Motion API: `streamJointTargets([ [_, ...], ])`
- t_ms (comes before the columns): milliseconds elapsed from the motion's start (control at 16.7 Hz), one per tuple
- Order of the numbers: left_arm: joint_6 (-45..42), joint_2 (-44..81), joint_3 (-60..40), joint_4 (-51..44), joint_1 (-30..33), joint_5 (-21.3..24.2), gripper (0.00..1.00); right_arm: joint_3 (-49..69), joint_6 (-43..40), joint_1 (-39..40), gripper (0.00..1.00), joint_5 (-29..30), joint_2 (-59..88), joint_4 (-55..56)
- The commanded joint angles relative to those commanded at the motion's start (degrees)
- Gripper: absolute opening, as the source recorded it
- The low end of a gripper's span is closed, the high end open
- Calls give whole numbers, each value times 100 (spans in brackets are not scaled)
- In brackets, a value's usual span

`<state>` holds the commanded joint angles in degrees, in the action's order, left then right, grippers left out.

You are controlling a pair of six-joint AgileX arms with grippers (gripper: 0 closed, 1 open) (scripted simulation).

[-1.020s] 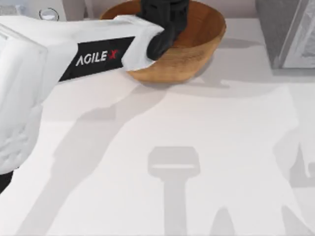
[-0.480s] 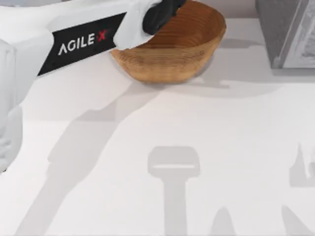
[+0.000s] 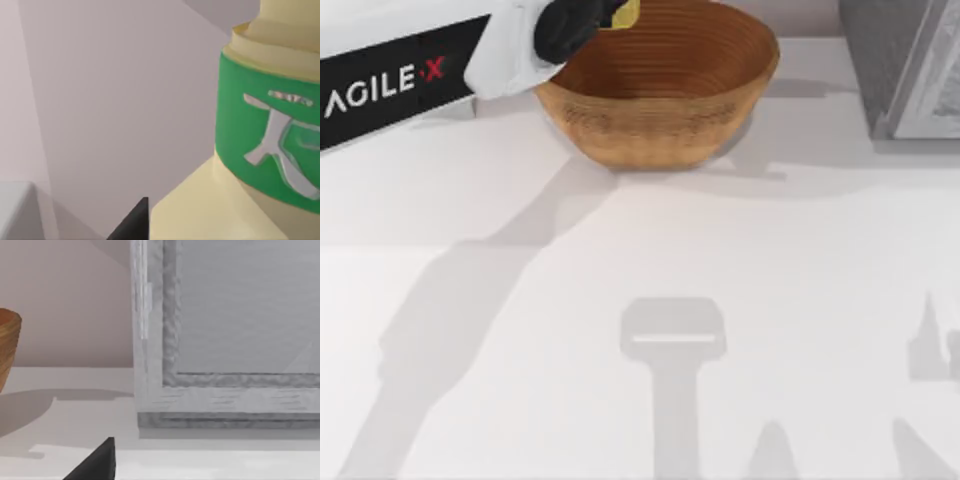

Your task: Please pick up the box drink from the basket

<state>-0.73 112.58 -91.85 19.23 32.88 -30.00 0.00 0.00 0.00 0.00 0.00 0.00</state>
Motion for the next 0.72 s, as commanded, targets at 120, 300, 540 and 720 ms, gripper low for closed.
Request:
streamJointTargets([
  [120, 6, -856, 676, -148, -234, 218, 0, 0, 0, 0, 100, 0, 0, 0],
  [300, 18, -2457, 1883, -393, -676, 616, 0, 0, 0, 0, 100, 0, 0, 0],
  [540, 32, -4898, 3794, -760, -1369, 1228, 0, 0, 0, 0, 100, 0, 0, 0],
  [720, 47, -6750, 5294, -1052, -1915, 1711, 0, 0, 0, 0, 100, 0, 0, 0],
])
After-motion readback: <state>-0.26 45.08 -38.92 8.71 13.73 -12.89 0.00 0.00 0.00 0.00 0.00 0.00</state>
